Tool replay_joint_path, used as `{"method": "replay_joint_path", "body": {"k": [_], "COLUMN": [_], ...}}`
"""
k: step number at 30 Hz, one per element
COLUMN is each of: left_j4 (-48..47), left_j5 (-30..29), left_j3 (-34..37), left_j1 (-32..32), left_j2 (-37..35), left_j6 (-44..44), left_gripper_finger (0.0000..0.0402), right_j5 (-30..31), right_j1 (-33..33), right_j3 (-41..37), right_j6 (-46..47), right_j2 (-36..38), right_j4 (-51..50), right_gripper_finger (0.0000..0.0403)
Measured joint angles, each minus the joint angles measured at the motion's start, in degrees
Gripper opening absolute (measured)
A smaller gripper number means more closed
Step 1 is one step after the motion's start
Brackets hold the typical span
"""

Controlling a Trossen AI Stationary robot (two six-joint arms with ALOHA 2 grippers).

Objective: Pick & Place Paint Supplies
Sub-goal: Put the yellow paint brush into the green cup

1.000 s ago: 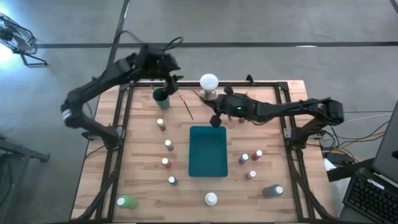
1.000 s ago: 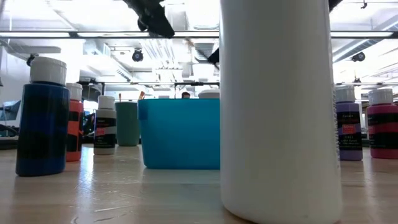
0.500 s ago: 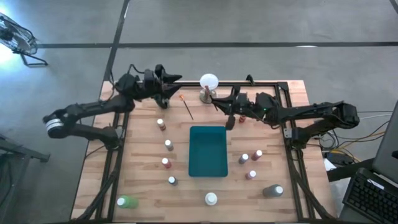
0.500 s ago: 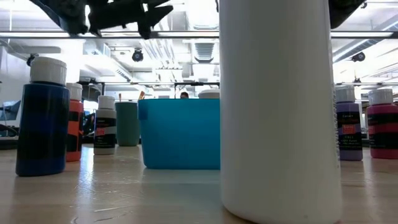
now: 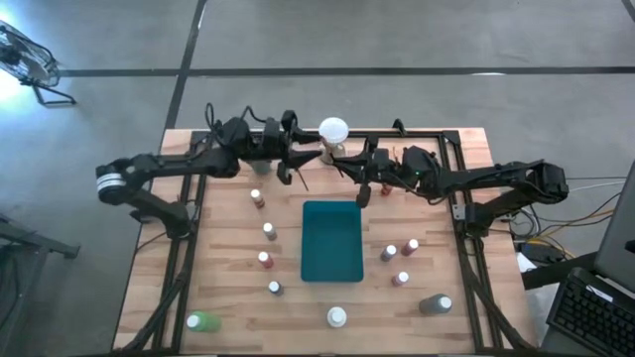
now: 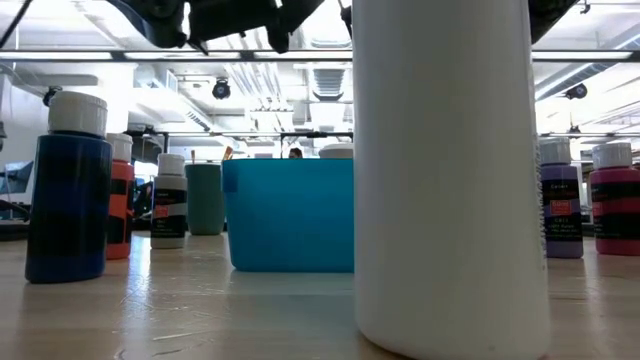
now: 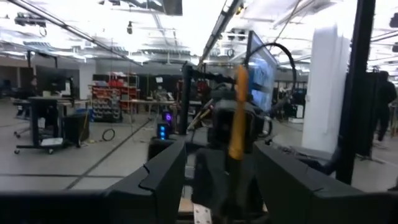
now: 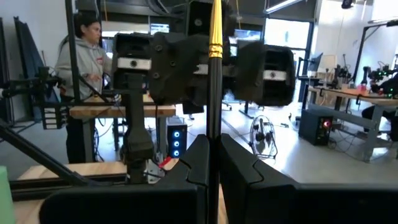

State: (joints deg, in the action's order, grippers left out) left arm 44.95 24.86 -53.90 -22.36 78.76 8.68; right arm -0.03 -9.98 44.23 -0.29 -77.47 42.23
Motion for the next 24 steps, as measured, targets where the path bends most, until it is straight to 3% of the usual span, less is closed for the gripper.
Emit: {"method": "replay_joint_path", "body": {"k": [11, 20, 24], "left_j4": [-0.06, 0.16, -0.09], "left_j5": [2.71, 3.63, 3.63], "left_j3": [-5.33, -6.04, -6.02], "left_j1": [1.99, 2.29, 2.29], "left_j2": [6.13, 4.54, 4.46], "left_j6": [1.54, 1.45, 0.95], "left_gripper_finger": [0.019, 0.0189, 0.0169], "right_j5": [0.0, 0.0, -0.02], "right_j1": [-0.02, 0.0, -0.02], "right_j3": [0.22, 0.22, 0.22], "right_j6": [-1.55, -1.64, -1.64], "right_j2": [0.02, 0.07, 0.07], "right_j4": [0.16, -0.32, -0.29], "right_gripper_finger": [0.001, 0.001, 0.001]}}
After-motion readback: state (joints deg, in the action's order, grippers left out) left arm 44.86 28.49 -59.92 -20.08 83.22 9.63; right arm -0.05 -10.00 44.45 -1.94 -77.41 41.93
